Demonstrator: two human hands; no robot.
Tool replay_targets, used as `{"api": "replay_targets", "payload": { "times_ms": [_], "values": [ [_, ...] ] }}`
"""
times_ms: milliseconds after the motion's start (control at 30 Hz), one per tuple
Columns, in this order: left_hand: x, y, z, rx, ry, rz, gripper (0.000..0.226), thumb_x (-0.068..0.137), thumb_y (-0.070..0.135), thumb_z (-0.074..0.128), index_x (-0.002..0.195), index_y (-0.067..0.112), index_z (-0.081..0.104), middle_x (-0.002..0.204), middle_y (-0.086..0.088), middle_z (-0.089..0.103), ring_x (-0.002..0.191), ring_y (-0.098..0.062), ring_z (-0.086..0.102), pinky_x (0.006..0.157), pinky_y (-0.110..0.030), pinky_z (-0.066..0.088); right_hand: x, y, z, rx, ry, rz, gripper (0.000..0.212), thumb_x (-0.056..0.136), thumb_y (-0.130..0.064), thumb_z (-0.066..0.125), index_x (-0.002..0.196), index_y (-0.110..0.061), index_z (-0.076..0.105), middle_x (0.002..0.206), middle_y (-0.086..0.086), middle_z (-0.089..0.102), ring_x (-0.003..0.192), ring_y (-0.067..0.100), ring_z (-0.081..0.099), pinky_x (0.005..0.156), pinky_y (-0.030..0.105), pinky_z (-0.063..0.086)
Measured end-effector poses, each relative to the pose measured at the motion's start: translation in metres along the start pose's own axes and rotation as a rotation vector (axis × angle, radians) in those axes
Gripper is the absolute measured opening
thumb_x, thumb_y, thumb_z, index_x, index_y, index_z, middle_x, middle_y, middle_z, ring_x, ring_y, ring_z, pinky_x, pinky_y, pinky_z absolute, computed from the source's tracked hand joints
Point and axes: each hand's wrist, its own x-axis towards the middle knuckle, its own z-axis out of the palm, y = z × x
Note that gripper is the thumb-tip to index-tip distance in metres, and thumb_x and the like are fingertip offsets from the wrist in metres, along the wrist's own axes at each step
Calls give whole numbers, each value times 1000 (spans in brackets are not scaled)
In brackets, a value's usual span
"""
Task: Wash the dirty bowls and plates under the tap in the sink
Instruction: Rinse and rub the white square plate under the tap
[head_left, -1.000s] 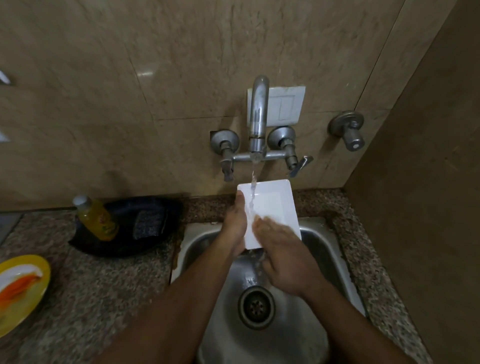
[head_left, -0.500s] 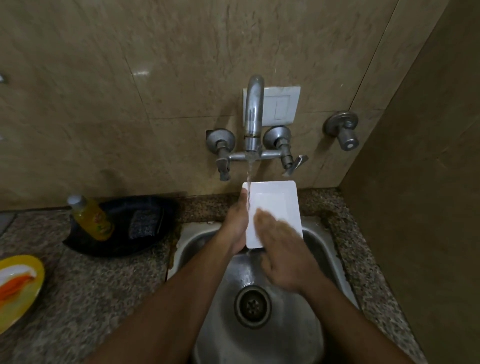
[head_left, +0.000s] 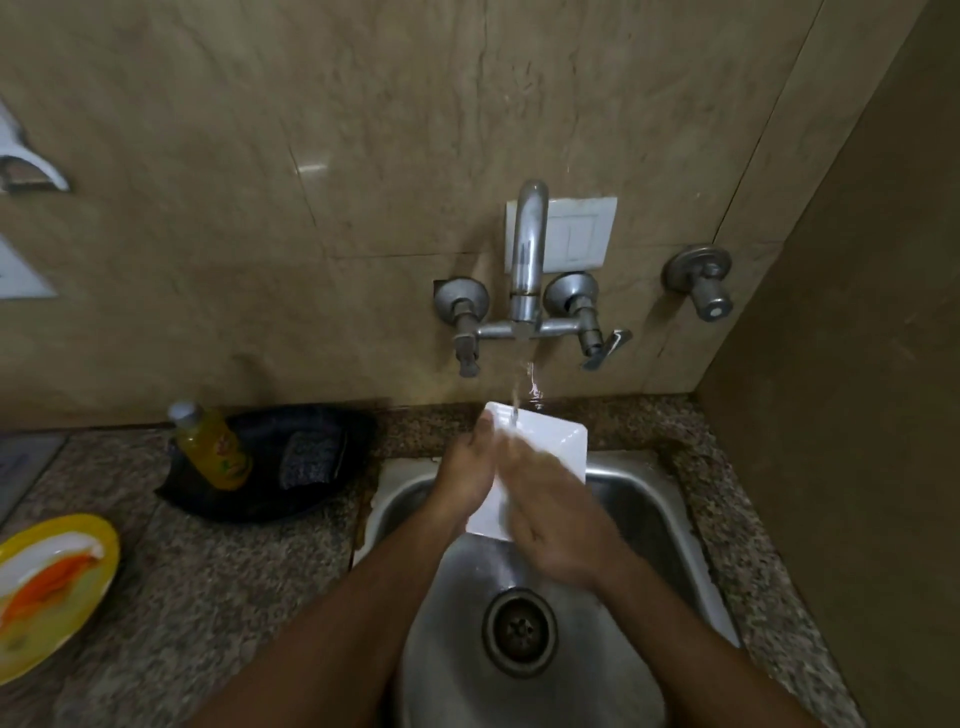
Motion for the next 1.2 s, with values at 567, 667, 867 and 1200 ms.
{"api": "replay_targets", "payload": {
  "times_ms": [567, 667, 867, 1200],
  "values": [
    [-3, -8, 1, 131, 107, 96, 57, 105, 42, 32, 75, 7, 65, 72, -7, 65, 72, -22, 61, 66, -31, 43, -5, -3, 11, -35, 69, 121, 74, 90, -35, 23, 158, -11, 4, 165, 3, -3, 152, 15, -5, 123, 41, 12],
    [0, -10, 1, 95, 127, 51, 60, 104, 45, 33, 82, 2, 68, 80, -14, 69, 76, -26, 65, 73, -35, 49, -12, -15, 20, 16, 58, 42, 73, 90, -33, 30, 157, -10, 12, 165, 5, 6, 152, 15, 3, 123, 36, 11],
    [2, -6, -1, 109, 124, 79, 58, 105, 43, 33, 65, 10, 60, 66, -6, 62, 65, -20, 58, 60, -29, 39, -7, -16, 18, -9, 61, 63, 70, 97, -41, 22, 157, -11, 3, 165, 4, -6, 152, 14, -9, 123, 33, 2],
    [0, -9, -6, 44, 146, 51, 54, 105, 42, 34, 66, 11, 56, 64, -3, 57, 60, -13, 54, 55, -27, 37, -24, -9, 29, -20, 38, -31, 67, 97, -37, 32, 158, -14, 13, 165, 1, 5, 152, 12, 2, 123, 35, 11]
  ]
}}
